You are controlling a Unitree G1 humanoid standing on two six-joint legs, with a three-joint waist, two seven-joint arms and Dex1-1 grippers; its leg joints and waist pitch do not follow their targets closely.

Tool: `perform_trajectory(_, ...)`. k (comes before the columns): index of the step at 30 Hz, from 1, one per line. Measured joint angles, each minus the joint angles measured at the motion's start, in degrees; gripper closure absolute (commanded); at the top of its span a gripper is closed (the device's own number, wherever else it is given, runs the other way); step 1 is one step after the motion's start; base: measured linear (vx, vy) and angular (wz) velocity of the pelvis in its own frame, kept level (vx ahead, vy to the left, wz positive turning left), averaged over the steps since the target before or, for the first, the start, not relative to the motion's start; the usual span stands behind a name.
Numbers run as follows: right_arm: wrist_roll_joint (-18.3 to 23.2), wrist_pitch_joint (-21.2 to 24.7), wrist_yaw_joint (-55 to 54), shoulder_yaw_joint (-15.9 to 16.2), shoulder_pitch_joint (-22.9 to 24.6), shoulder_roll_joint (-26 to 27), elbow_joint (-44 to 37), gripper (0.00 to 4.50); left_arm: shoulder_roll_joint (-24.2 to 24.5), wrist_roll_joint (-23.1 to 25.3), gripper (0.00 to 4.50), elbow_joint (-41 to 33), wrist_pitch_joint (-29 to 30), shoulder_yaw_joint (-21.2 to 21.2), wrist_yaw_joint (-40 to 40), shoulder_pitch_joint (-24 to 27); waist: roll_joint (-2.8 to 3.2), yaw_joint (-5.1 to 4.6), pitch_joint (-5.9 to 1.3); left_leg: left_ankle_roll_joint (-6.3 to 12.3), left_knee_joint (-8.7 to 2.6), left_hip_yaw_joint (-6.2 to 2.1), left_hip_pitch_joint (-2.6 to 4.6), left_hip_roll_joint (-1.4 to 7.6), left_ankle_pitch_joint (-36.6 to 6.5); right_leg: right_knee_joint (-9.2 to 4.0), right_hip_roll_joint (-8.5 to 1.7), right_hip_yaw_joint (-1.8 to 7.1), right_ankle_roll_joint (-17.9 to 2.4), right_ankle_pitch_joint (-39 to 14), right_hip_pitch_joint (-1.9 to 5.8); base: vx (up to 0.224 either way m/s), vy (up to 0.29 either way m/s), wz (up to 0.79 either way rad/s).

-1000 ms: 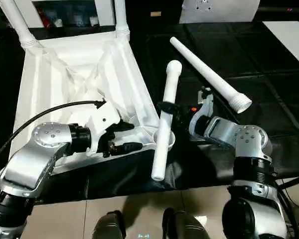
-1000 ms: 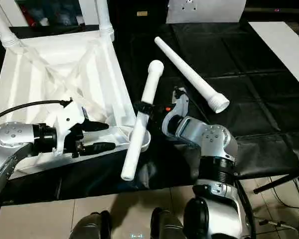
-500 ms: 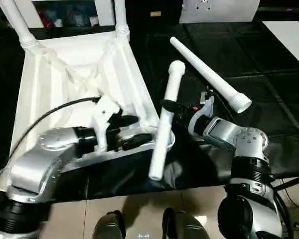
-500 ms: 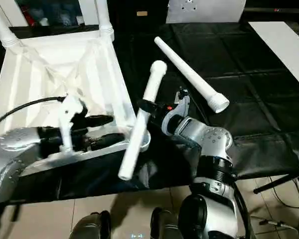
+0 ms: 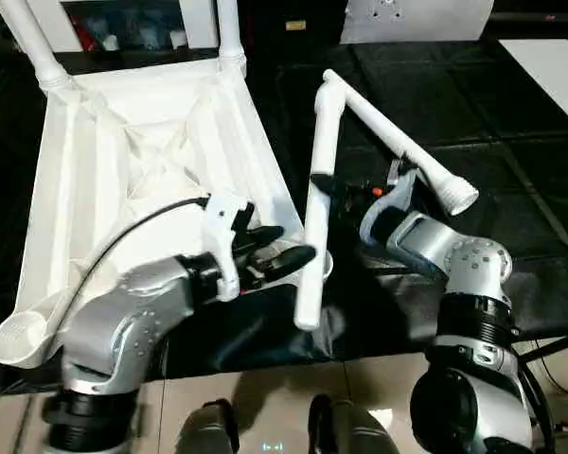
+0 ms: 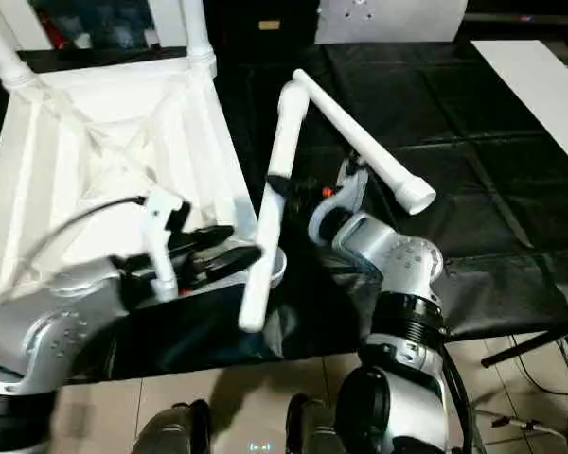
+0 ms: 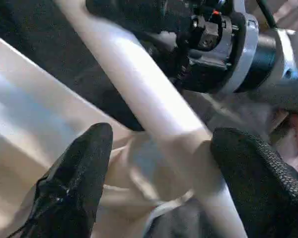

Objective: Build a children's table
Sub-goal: Insert table leg to table base

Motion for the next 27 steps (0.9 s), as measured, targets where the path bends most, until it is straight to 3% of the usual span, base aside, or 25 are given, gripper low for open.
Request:
perform_trajectory(6, 1.4, -2.6, 2.5, 0.0, -0.2, 0.5, -2.0, 2.91, -6.1, -5.8, 0.90, -0.1, 5.9, 3.8, 2.6, 0.2, 0.00, 0.00, 0.00, 0.03, -0.01, -0.02, -0.07, 0.00, 0.0, -0.08, 0.00, -0.07, 0.1, 0.0, -0.02, 0.000, 0.000, 0.00)
perform_trajectory(9, 2.2, -3.0, 3.2, 0.2, -0.6, 0.6, -3.1, 2.91, -5.0, -6.7, 0.90, -1.0, 6.6, 2.5, 2.5, 0.6, 0.00, -0.16, 0.00, 0.03, -0.08, -0.05, -0.04, 0.01, 0.0, -0.08, 0.00, -0.11, 0.1, -0.1, -0.02, 0.000, 0.000, 0.00)
perform_trajectory(11, 2.4, -3.1, 3.2, 0.4, -0.6, 0.5, -3.2, 2.91, -4.3, -6.3, 1.26, -1.1, 6.6, 1.9, 2.6, 0.9, 0.00, -0.15, 0.00, 0.02, -0.11, -0.07, -0.04, 0.01, 0.0, -0.08, 0.00, -0.16, 0.1, -0.1, -0.02, 0.000, 0.000, 0.00)
perform_trajectory(27, 3.2, -4.3, 3.2, 2.1, -0.1, 0.8, -4.1, 2.91, -2.7, -7.0, 1.26, -2.3, 7.6, 1.5, 3.1, 1.2, 0.00, -0.10, 0.00, 0.03, -0.16, -0.09, -0.08, 0.00, 0.0, -0.15, -0.01, -0.19, 0.2, -0.1, -0.02, 0.000, 0.000, 0.00)
